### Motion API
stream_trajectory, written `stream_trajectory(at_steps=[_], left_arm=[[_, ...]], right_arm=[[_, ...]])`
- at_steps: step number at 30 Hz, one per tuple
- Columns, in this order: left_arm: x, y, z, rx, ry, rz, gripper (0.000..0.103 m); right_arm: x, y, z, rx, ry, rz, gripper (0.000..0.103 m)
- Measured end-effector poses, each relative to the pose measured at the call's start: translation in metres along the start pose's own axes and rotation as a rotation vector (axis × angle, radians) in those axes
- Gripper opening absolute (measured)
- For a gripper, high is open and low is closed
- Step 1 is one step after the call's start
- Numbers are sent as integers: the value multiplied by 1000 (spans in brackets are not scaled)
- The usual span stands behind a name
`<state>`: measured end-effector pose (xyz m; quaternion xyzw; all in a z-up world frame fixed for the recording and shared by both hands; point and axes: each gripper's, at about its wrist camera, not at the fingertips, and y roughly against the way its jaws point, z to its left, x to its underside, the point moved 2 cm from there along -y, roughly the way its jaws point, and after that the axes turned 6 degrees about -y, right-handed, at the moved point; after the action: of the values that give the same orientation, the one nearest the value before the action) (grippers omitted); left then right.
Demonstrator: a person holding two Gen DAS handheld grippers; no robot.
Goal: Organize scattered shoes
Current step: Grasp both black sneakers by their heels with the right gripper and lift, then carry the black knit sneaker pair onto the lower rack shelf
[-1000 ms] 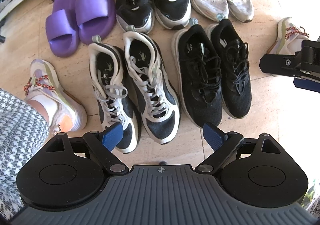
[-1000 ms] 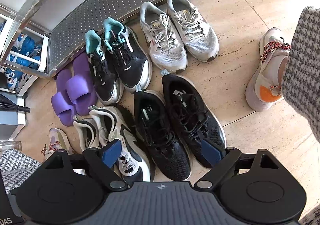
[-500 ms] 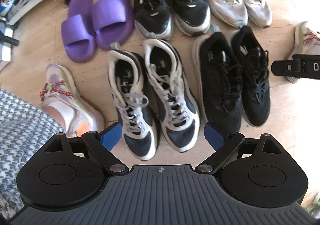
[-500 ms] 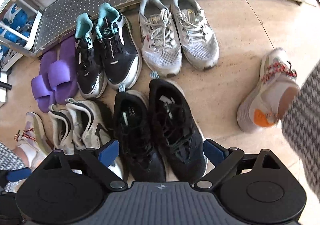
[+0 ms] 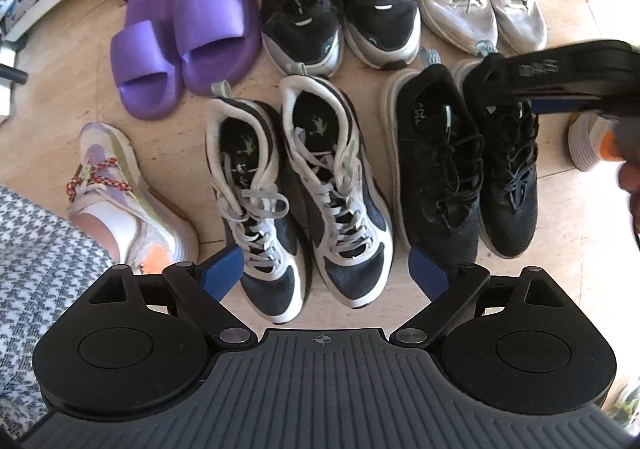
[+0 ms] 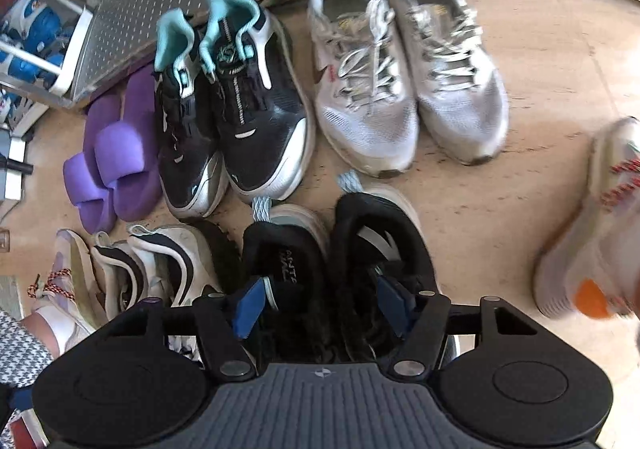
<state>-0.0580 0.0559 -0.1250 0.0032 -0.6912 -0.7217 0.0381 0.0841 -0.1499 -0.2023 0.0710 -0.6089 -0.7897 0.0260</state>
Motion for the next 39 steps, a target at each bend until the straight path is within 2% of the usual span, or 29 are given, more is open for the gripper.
stream_trajectory(at_steps=[8, 14, 18, 19, 20, 21, 27, 29, 33, 36, 39], left_arm=[[-8, -2, 6, 1, 11, 15, 93], [-6, -6, 8, 14, 17, 34, 93], [-5, -5, 11, 10, 17, 34, 93], [-6, -3, 11, 8, 17, 24, 93], [-7, -1, 10, 5, 16, 14, 93], [-8, 2, 10, 3, 15, 4, 93], [-14, 16, 7, -13, 12, -56, 93], [-16, 30, 1, -32, -9, -127, 93], [-19, 71, -19, -62, -89, -303, 93], [-27, 103, -37, -59, -178, -385, 93], [-52, 127, -49, -34, -263, -436, 93]], right_arm=[[-1, -37, 9, 42, 105, 1, 60], [-2, -65, 15, 73, 183, 2, 56], [-2, -84, 20, 94, 236, 2, 61], [-2, -86, 21, 98, 245, 1, 60], [-2, -83, 24, 102, 252, -5, 39], [-1, -76, 27, 108, 261, -9, 34], [18, -29, 26, 84, 266, -6, 29], [26, -9, 23, 72, 255, -22, 26], [37, 60, 19, 41, 218, -117, 22], [27, 112, 17, 27, 201, -216, 21], [0, 169, 10, 26, 174, -347, 21]])
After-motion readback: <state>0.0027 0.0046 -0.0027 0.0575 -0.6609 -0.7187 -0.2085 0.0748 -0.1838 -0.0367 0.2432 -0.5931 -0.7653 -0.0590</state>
